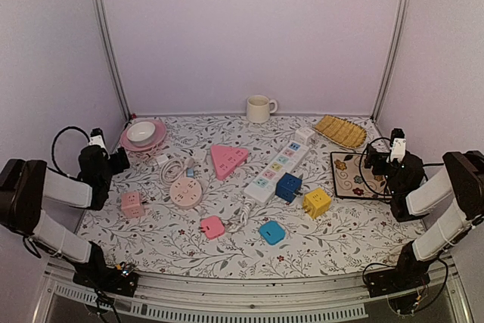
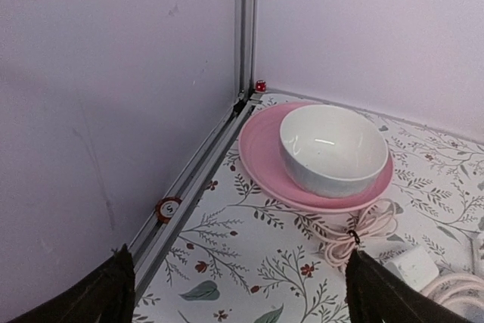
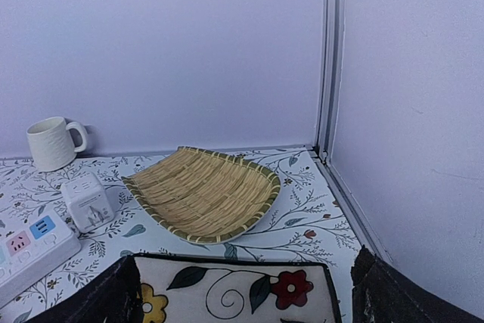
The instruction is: Pull the plug off the socket
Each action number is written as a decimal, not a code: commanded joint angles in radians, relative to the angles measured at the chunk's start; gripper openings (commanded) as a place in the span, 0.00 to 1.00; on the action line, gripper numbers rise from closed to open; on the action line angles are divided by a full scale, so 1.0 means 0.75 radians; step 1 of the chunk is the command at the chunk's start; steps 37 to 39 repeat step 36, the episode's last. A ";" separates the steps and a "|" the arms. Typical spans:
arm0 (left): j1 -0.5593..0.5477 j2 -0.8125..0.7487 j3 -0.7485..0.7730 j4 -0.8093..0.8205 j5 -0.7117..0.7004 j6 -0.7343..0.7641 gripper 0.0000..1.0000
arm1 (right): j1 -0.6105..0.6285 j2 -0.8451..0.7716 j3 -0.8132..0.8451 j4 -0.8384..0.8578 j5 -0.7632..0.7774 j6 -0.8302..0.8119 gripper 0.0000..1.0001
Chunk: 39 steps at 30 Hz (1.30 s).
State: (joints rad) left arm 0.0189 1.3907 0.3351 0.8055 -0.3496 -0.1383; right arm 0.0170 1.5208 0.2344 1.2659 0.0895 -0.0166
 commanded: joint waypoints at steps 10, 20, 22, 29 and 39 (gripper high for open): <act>-0.022 0.185 -0.109 0.611 0.303 0.173 0.97 | -0.007 0.014 0.000 0.038 -0.023 -0.004 0.99; -0.058 0.216 -0.122 0.674 0.274 0.217 0.97 | -0.008 0.016 0.001 0.038 -0.023 -0.004 0.99; -0.058 0.216 -0.125 0.677 0.273 0.217 0.97 | -0.007 0.016 0.001 0.038 -0.023 -0.006 0.99; -0.058 0.216 -0.124 0.675 0.275 0.217 0.97 | -0.008 0.016 0.001 0.037 -0.023 -0.005 0.99; -0.058 0.216 -0.124 0.675 0.274 0.217 0.97 | -0.008 0.014 0.000 0.040 -0.023 -0.005 0.99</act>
